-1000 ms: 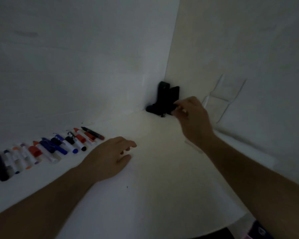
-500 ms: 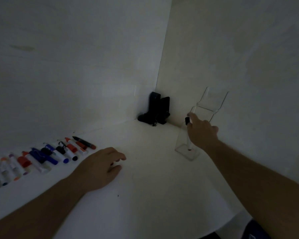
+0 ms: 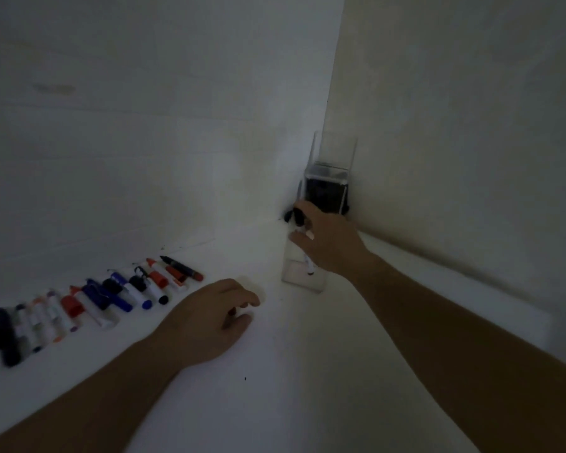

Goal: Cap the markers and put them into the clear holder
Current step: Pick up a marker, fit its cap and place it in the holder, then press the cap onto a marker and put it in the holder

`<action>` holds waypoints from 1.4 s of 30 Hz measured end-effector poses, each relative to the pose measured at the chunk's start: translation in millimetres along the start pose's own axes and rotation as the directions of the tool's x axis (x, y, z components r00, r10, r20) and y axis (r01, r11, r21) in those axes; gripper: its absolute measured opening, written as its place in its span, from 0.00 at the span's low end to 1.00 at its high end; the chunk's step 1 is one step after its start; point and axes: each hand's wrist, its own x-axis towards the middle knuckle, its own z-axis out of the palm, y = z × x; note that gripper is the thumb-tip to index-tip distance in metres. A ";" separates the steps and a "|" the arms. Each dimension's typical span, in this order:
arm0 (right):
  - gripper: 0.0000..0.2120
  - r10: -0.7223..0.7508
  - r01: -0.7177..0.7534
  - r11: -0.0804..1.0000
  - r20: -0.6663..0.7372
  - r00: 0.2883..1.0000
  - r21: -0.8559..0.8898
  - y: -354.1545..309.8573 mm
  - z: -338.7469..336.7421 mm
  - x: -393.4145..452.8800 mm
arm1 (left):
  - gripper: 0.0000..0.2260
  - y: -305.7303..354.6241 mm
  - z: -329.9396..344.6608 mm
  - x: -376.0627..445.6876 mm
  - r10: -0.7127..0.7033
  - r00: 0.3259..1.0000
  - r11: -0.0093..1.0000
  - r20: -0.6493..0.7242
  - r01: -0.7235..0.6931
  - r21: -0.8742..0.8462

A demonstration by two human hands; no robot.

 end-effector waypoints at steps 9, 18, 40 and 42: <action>0.16 -0.063 0.009 0.987 -0.324 0.944 -0.163 -31.6 34.0 15.7 | 0.09 -3.1 0.2 3.9 -0.024 1.000 0.999 0.017 0.024 -0.026; 0.27 -0.052 0.024 0.966 -0.101 0.994 -0.259 -39.1 19.8 15.5 | 0.08 -1.9 -5.8 5.0 -0.024 0.999 0.999 0.032 0.025 -0.032; 0.09 -0.294 0.295 0.955 0.177 0.939 0.020 -126.5 123.8 10.8 | 0.12 -73.1 -74.5 -16.9 -0.448 0.808 0.760 -0.383 0.570 0.312; 0.05 -0.247 0.253 0.968 0.207 0.947 0.000 -115.6 110.2 0.7 | 0.12 -73.2 -72.8 -16.6 -0.466 0.807 0.759 -0.362 0.575 0.305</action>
